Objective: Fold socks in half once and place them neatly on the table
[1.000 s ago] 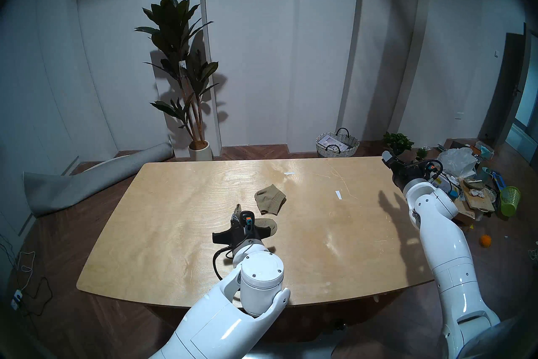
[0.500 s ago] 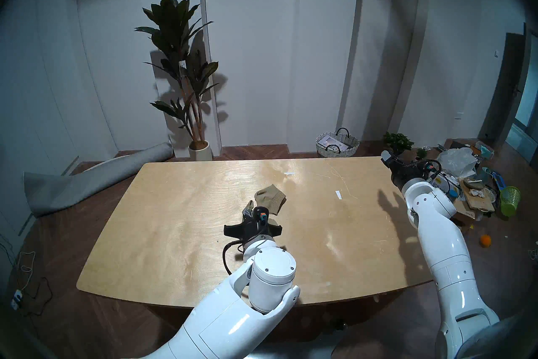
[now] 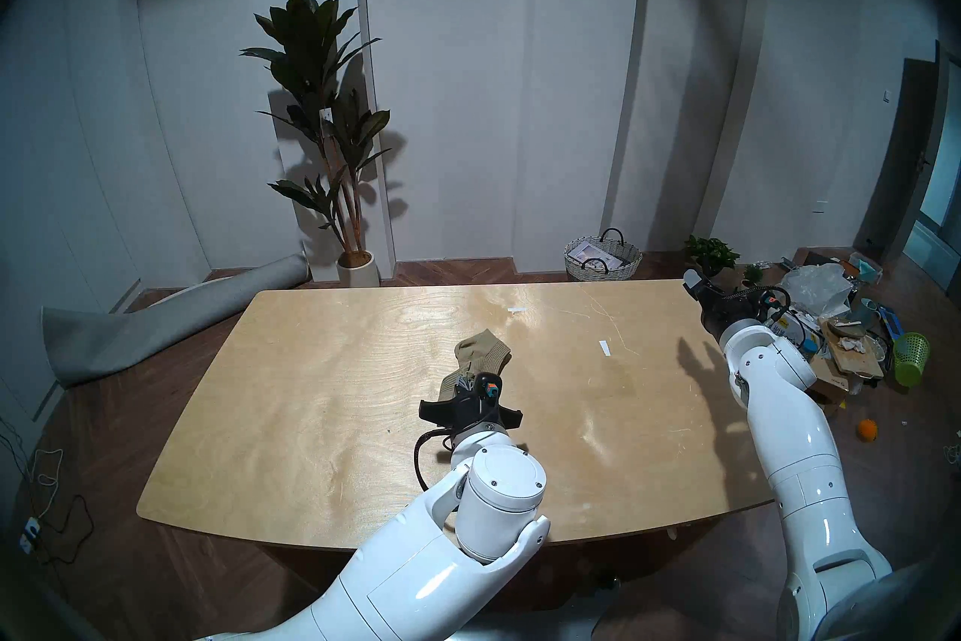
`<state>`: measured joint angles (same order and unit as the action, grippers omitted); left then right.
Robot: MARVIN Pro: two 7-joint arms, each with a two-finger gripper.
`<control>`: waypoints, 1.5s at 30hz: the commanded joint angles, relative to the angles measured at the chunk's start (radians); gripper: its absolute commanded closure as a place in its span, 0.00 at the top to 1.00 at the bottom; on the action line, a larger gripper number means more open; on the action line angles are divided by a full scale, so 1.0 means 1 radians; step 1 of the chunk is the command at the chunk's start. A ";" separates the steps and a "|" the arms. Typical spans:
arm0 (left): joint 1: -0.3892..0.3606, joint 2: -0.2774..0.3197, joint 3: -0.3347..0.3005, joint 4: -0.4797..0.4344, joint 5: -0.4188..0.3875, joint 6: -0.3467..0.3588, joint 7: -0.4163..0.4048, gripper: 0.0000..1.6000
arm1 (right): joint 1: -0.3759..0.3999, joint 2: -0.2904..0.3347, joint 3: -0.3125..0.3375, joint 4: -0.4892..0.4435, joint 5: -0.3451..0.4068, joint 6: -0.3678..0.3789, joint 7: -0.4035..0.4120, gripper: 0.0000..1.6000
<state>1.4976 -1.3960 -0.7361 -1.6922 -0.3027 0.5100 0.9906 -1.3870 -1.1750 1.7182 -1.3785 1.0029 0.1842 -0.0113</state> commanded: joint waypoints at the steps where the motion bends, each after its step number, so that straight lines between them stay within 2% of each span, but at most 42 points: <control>1: -0.047 -0.014 0.022 0.020 -0.013 0.005 0.000 0.00 | 0.024 0.011 0.011 0.003 0.003 -0.011 0.019 1.00; 16: -0.065 -0.042 0.007 0.075 -0.056 0.019 -0.052 0.00 | 0.045 0.020 0.023 0.043 0.007 -0.013 0.039 1.00; 21: -0.053 -0.041 -0.029 0.048 -0.136 0.028 -0.113 0.00 | 0.052 0.029 0.033 0.062 0.006 -0.018 0.044 1.00; 23: -0.059 -0.037 -0.021 0.053 -0.128 0.039 -0.109 0.00 | 0.053 0.030 0.034 0.065 0.005 -0.020 0.046 1.00; 26: -0.055 -0.040 -0.033 0.052 -0.155 0.038 -0.123 0.00 | 0.056 0.032 0.037 0.069 0.006 -0.022 0.050 1.00; 27: -0.043 -0.043 -0.063 0.035 -0.211 0.041 -0.161 0.00 | 0.057 0.032 0.038 0.071 0.006 -0.021 0.050 1.00; 28: -0.051 -0.041 -0.054 0.042 -0.198 0.053 -0.150 0.00 | 0.058 0.033 0.039 0.073 0.006 -0.022 0.052 1.00; 30: -0.047 -0.048 -0.069 0.045 -0.221 0.047 -0.156 0.00 | 0.060 0.033 0.039 0.076 0.006 -0.022 0.054 1.00; 31: -0.048 -0.053 -0.077 0.051 -0.231 0.044 -0.153 0.06 | 0.063 0.034 0.038 0.080 0.006 -0.022 0.056 1.00; 33: -0.051 -0.050 -0.076 0.052 -0.231 0.052 -0.152 0.09 | 0.064 0.034 0.037 0.083 0.005 -0.022 0.058 1.00; 34: -0.052 -0.051 -0.077 0.053 -0.232 0.052 -0.152 0.18 | 0.066 0.034 0.036 0.085 0.005 -0.023 0.059 1.00; 36: -0.049 -0.053 -0.090 0.049 -0.251 0.054 -0.160 0.30 | 0.070 0.034 0.034 0.091 0.002 -0.025 0.061 1.00; 37: -0.046 -0.057 -0.100 0.049 -0.261 0.051 -0.160 0.31 | 0.072 0.035 0.032 0.094 0.001 -0.025 0.062 1.00; 39: -0.047 -0.054 -0.103 0.047 -0.266 0.054 -0.162 0.40 | 0.077 0.035 0.028 0.100 -0.002 -0.028 0.064 1.00; 40: -0.044 -0.054 -0.111 0.043 -0.276 0.050 -0.166 0.51 | 0.080 0.034 0.026 0.103 -0.004 -0.029 0.065 1.00; 42: -0.051 -0.047 -0.101 0.044 -0.261 0.057 -0.158 0.95 | 0.084 0.033 0.023 0.108 -0.007 -0.030 0.066 1.00; 43: -0.045 -0.052 -0.115 0.041 -0.281 0.057 -0.165 1.00 | 0.086 0.033 0.022 0.109 -0.008 -0.030 0.067 1.00; 45: -0.048 -0.048 -0.113 0.039 -0.275 0.057 -0.159 1.00 | 0.091 0.032 0.019 0.113 -0.011 -0.031 0.067 1.00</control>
<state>1.4594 -1.4389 -0.8375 -1.6268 -0.5783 0.5725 0.8261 -1.3309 -1.1469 1.7449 -1.2626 1.0000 0.1660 0.0451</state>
